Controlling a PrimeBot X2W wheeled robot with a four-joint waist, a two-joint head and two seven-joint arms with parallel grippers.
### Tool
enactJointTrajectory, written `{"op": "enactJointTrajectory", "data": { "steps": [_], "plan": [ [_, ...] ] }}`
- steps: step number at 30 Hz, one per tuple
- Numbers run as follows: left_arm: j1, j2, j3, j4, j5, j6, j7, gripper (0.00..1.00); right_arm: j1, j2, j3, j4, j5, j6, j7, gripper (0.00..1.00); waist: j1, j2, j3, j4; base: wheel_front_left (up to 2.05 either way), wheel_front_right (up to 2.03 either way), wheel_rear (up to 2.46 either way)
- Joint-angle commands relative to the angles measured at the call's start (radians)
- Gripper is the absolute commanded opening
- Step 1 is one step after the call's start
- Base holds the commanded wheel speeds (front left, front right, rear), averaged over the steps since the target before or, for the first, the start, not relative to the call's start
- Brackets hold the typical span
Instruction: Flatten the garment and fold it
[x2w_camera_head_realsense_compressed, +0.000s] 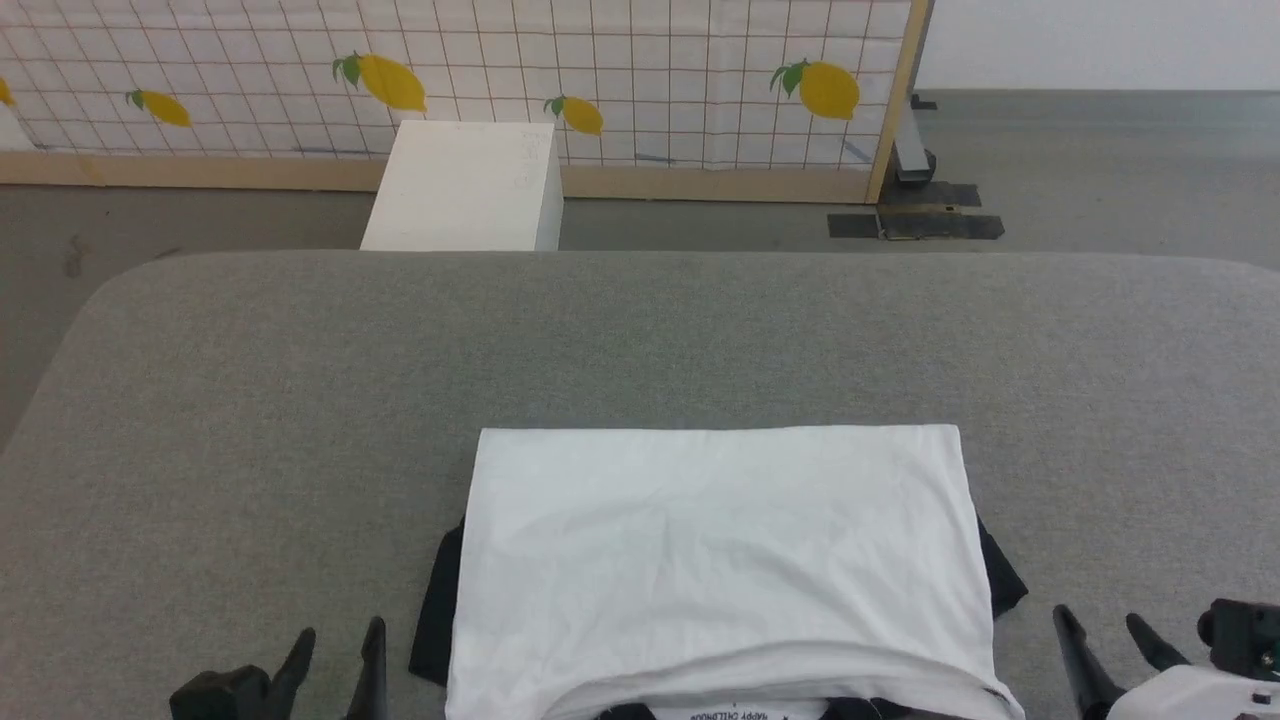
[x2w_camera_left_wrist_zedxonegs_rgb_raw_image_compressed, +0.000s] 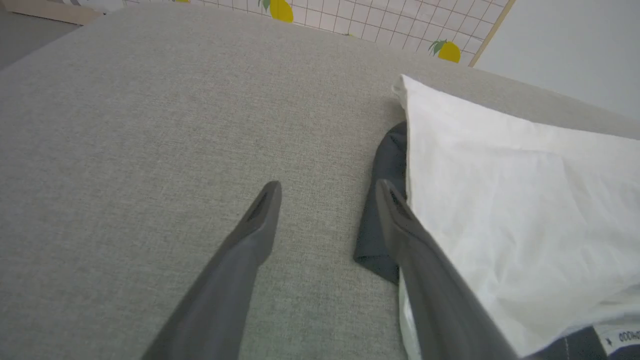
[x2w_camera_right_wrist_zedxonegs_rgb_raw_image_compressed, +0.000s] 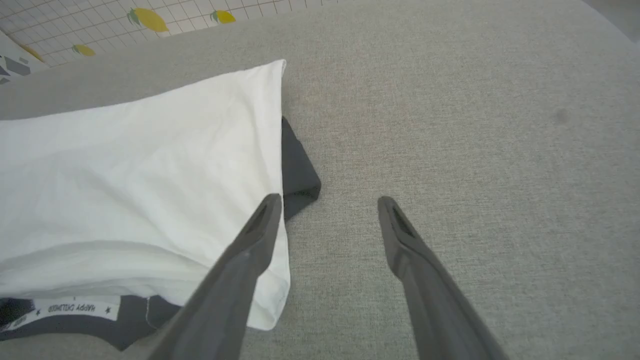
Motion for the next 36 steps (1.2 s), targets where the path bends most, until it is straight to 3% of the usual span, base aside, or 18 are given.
{"op": "enactJointTrajectory", "data": {
  "steps": [1, 10, 22, 26, 27, 28, 29, 30, 36],
  "plan": [
    [-0.008, 0.004, 0.009, -0.010, 0.023, 0.015, -0.019, 1.00, -0.024, 0.002, -0.009, -0.001, 0.020, -0.002, -0.026, 1.00, 0.0001, 0.0000, -0.003, 0.005, 0.00, 0.00, 0.00],
    [-0.125, -0.055, 0.061, -0.015, 0.128, 0.066, -0.062, 1.00, -0.179, 0.003, 0.022, 0.181, 0.048, -0.002, -0.095, 1.00, 0.0001, 0.0000, -0.002, 0.011, 0.00, 0.00, 0.00],
    [-0.182, -0.154, 0.145, -0.037, 0.283, 0.059, -0.063, 1.00, -0.367, 0.003, 0.022, 0.548, 0.011, -0.002, 0.042, 1.00, 0.0001, 0.0000, 0.013, 0.023, 0.00, 0.00, 0.00],
    [-0.179, -0.174, 0.162, -0.028, 0.303, 0.040, -0.063, 1.00, -0.386, 0.003, 0.082, 0.603, 0.056, -0.002, 0.116, 1.00, 0.0001, 0.0000, 0.016, 0.025, 0.00, 0.00, 0.00],
    [-0.176, -0.178, 0.165, -0.024, 0.306, 0.035, -0.063, 1.00, -0.387, 0.003, 0.093, 0.608, 0.067, -0.002, 0.126, 0.96, 0.0001, 0.0000, 0.017, 0.025, 0.00, 0.00, 0.00],
    [-0.174, -0.182, 0.169, -0.018, 0.308, 0.029, -0.063, 1.00, -0.387, 0.003, 0.104, 0.610, 0.078, -0.002, 0.134, 0.45, 0.0001, 0.0000, 0.017, 0.025, 0.00, 0.00, 0.00],
    [-0.172, -0.185, 0.172, -0.014, 0.311, 0.023, -0.063, 1.00, -0.387, 0.003, 0.108, 0.609, 0.081, -0.002, 0.134, 0.35, 0.0001, 0.0000, 0.018, 0.025, 0.00, 0.00, 0.00],
    [-0.172, -0.188, 0.175, -0.010, 0.314, 0.018, -0.063, 1.00, -0.386, 0.003, 0.111, 0.605, 0.081, -0.002, 0.127, 0.00, 0.0001, 0.0000, 0.019, 0.025, 0.00, 0.00, 0.00],
    [-0.170, -0.206, 0.198, 0.007, 0.329, -0.010, -0.063, 1.00, -0.375, 0.003, 0.062, 0.571, 0.059, -0.002, 0.064, 0.00, 0.0001, 0.0000, 0.020, 0.023, 0.00, 0.00, 0.00]
  ]
}}
